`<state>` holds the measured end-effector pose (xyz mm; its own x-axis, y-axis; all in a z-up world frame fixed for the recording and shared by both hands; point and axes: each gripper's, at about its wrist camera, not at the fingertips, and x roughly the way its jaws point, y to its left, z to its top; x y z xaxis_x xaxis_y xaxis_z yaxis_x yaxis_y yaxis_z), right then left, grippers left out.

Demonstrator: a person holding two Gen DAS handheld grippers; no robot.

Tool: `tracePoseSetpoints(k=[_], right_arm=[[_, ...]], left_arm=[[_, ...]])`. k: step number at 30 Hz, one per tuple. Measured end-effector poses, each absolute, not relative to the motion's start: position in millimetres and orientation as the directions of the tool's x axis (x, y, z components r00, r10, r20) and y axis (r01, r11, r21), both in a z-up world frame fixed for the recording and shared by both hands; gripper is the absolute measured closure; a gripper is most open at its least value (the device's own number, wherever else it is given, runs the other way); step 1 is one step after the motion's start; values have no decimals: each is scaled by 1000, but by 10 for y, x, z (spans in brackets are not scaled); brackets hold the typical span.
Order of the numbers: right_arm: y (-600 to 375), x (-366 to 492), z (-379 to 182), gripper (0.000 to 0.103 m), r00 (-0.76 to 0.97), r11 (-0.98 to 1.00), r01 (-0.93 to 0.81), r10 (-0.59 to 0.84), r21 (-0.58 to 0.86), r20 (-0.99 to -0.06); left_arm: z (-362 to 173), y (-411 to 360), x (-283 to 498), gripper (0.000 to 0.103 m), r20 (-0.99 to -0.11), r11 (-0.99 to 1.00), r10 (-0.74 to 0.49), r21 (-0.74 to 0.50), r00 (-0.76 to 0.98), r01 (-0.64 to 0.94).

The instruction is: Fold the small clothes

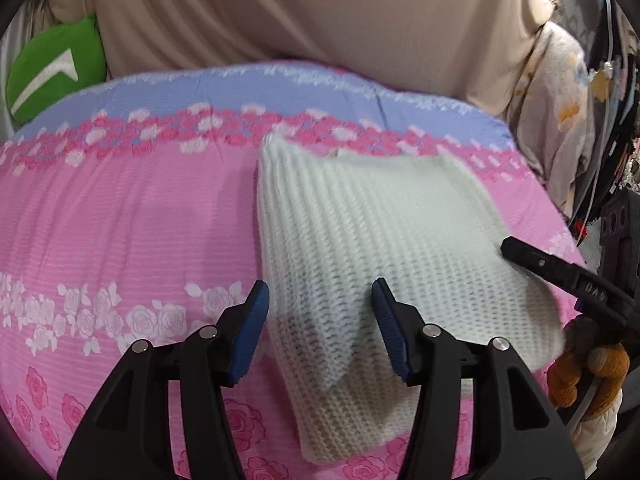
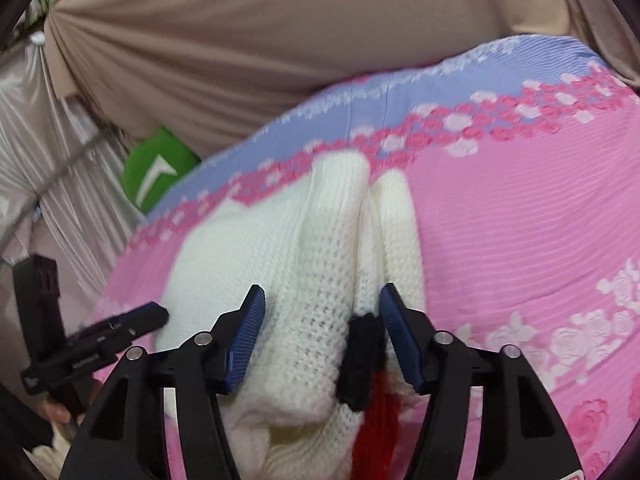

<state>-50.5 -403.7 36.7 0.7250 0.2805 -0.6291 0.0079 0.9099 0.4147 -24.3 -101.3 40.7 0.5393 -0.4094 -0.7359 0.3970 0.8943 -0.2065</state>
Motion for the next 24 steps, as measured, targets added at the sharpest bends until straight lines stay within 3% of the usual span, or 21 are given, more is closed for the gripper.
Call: tracePoseSetpoints(k=[2,4,7,9,11,14,18,21,24], right_arm=[[-3921,-473,323,74,720,938,11,234,348,-654],[-3945,-590,500,81,764,918,-38,281,395,-581],[-4084,-783,737,83,819,877,-89,334,472,-467],[-4158,-699,592,83,800,887,-44,307,460,-515],[-4213,-456,159,81,717,910,59,248,411,-652],[-4368,-516,161,81,743,848,56,317,526,-590],[-4207,-759,556,80,797,908,75,194,412,-571],[-3941,-1075,907,79,832,921,-31,239,387,-501],[-3666,-1203,952,79,789,909,-164,354,384,-502]], left_arm=[[333,-982,-208,50,-744,891,-421,-233,519,389],[357,-968,-224,50,-740,892,-421,-234,525,386],[382,-985,-248,50,-738,891,-419,-222,529,397],[356,-1012,-249,50,-740,890,-420,-222,525,398],[312,-1048,-240,49,-742,885,-429,-230,516,405],[284,-1060,-229,47,-743,888,-423,-226,518,401],[435,-974,-307,48,-724,887,-432,-234,538,398],[644,-928,-479,50,-681,886,-434,-206,590,415],[668,-989,-553,49,-676,860,-475,-224,563,458]])
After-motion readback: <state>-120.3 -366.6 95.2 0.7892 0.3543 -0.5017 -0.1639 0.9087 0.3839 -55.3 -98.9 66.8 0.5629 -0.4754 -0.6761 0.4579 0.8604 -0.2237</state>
